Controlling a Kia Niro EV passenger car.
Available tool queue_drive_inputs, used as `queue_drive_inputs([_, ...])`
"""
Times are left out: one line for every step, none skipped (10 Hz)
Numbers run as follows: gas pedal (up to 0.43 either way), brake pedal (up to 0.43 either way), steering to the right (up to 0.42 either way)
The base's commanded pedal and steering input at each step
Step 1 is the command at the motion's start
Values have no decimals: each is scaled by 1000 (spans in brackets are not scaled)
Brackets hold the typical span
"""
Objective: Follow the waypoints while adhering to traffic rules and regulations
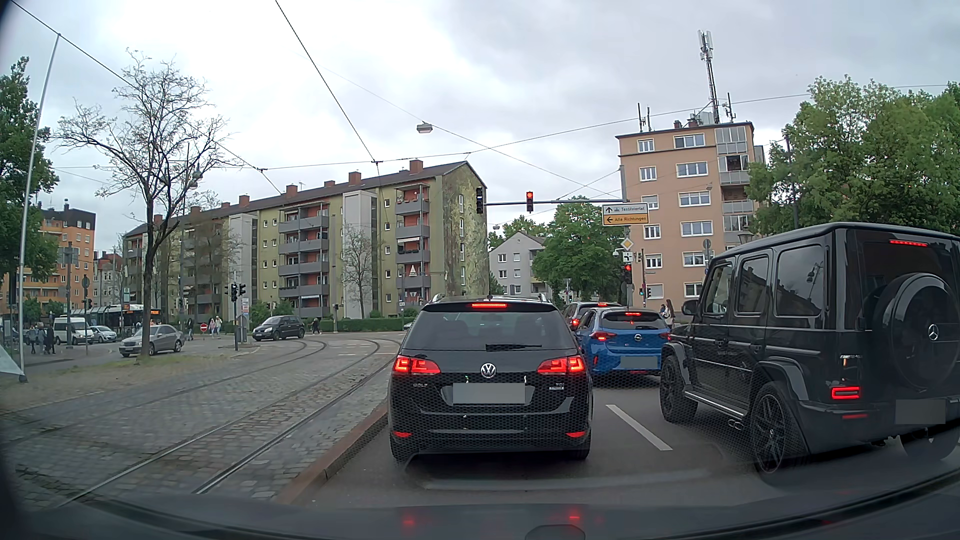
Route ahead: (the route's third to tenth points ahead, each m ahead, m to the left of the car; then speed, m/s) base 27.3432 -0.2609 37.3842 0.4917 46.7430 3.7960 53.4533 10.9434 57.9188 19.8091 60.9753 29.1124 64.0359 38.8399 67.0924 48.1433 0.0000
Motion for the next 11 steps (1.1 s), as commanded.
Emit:
queue_drive_inputs([0, 232, -9])
queue_drive_inputs([0, 232, -9])
queue_drive_inputs([0, 232, -9])
queue_drive_inputs([0, 232, -9])
queue_drive_inputs([0, 232, -10])
queue_drive_inputs([0, 232, -10])
queue_drive_inputs([0, 232, -9])
queue_drive_inputs([0, 232, -9])
queue_drive_inputs([0, 232, -10])
queue_drive_inputs([0, 232, -9])
queue_drive_inputs([0, 232, -9])
